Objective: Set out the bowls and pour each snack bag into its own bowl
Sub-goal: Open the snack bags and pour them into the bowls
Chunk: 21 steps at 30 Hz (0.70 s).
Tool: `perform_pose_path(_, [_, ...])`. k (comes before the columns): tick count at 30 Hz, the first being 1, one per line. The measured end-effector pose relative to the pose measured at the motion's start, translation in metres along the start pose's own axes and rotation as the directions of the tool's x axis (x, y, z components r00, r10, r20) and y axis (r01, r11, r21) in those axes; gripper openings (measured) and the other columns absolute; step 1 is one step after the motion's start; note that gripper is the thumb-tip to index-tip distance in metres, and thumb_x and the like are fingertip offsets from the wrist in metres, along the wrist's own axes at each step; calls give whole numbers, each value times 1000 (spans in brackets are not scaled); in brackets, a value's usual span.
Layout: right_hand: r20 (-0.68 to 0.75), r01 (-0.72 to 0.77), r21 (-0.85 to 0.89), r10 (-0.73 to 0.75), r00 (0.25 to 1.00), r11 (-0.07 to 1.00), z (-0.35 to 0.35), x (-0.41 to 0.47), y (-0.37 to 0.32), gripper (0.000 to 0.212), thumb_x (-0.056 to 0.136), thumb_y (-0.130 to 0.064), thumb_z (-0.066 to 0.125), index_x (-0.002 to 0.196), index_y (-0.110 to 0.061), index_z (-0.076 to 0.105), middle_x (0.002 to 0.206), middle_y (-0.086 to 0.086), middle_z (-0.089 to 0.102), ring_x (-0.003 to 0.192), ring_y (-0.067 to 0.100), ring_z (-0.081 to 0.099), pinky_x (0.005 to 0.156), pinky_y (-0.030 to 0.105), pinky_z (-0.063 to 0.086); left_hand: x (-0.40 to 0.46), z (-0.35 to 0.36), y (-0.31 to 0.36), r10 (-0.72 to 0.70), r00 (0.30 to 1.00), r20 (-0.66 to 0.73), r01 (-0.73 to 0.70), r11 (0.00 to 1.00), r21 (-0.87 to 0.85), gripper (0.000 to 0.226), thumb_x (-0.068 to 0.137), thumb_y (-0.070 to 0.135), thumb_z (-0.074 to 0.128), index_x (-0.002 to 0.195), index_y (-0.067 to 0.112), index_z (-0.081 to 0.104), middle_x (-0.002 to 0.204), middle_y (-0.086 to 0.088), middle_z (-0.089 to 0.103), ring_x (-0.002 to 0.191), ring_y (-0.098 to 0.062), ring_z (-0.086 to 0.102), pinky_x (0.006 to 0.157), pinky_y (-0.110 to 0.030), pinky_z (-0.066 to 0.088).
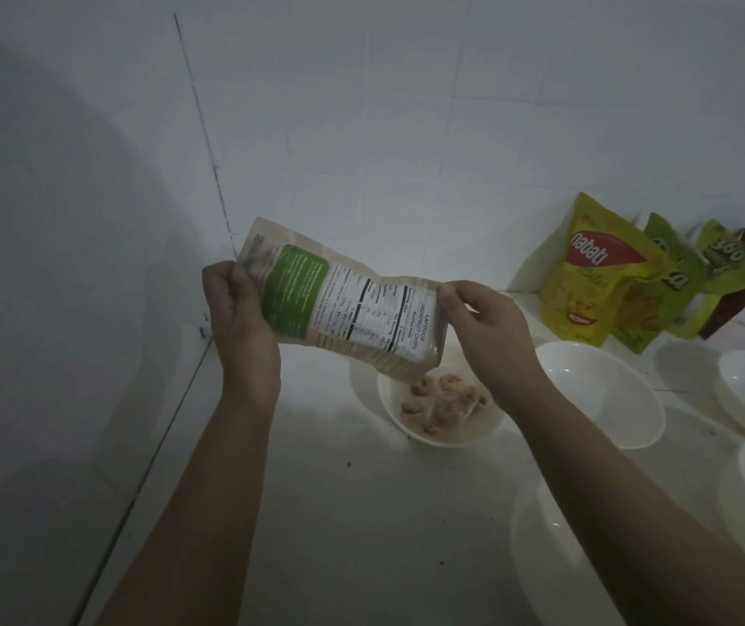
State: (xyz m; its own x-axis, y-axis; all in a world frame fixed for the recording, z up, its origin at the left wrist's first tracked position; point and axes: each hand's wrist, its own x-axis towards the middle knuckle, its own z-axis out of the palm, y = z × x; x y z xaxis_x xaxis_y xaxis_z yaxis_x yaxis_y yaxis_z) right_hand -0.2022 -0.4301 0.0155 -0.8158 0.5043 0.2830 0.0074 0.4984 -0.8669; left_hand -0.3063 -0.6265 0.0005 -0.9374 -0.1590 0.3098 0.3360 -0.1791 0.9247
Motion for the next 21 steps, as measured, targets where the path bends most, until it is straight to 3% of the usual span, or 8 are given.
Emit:
perform_pose_path(4, [2, 14, 2, -14, 1000, 1000, 0, -1, 0, 28, 103, -29, 50, 97, -17, 74, 89, 1, 74, 85, 23, 64, 77, 31, 49, 1, 0, 0, 7, 1000, 6, -7, 1000, -6, 20, 107, 22, 33, 89, 27, 41, 89, 9, 53, 70, 5, 53, 60, -15, 45])
perform_pose_path(9, [6, -1, 4, 1, 1000, 1000, -2, -1, 3, 27, 103, -29, 50, 98, -18, 74, 92, -3, 75, 87, 22, 65, 78, 29, 49, 2, 2, 0, -1, 1000, 10, 1, 1000, -13, 21, 107, 21, 33, 88, 27, 41, 89, 9, 53, 70, 4, 53, 59, -15, 45])
perform_pose_path(15, [-2, -5, 19, 5, 1000, 1000, 0, 2, 0, 26, 103, -32, 50, 99, -21, 74, 92, -4, 75, 88, 26, 67, 83, 45, 55, 3, 1, -3, -12, 1000, 0, 12, 1000, -14, 20, 107, 22, 34, 89, 26, 40, 90, 7, 53, 69, 5, 54, 57, -13, 45])
perform_pose_path(18, [0, 1, 14, -1, 1000, 1000, 1, 4, -4, 27, 103, -32, 50, 100, -21, 74, 93, -8, 75, 90, 18, 69, 86, 45, 56, 3, -1, -2, -22, 1000, -17, 22, 1000, -9, 20, 106, 22, 34, 88, 26, 41, 88, 8, 54, 69, 5, 54, 58, -14, 45])
perform_pose_path(21, [-35, 24, 47, -23, 999, 999, 0, 4, -8, 25, 102, -30, 50, 102, -21, 73, 94, -11, 74, 87, 8, 68, 83, 34, 56, 0, -1, 0, -37, 999, -21, 37, 999, -27, 20, 107, 22, 33, 88, 26, 41, 90, 8, 54, 70, 6, 55, 59, -14, 46])
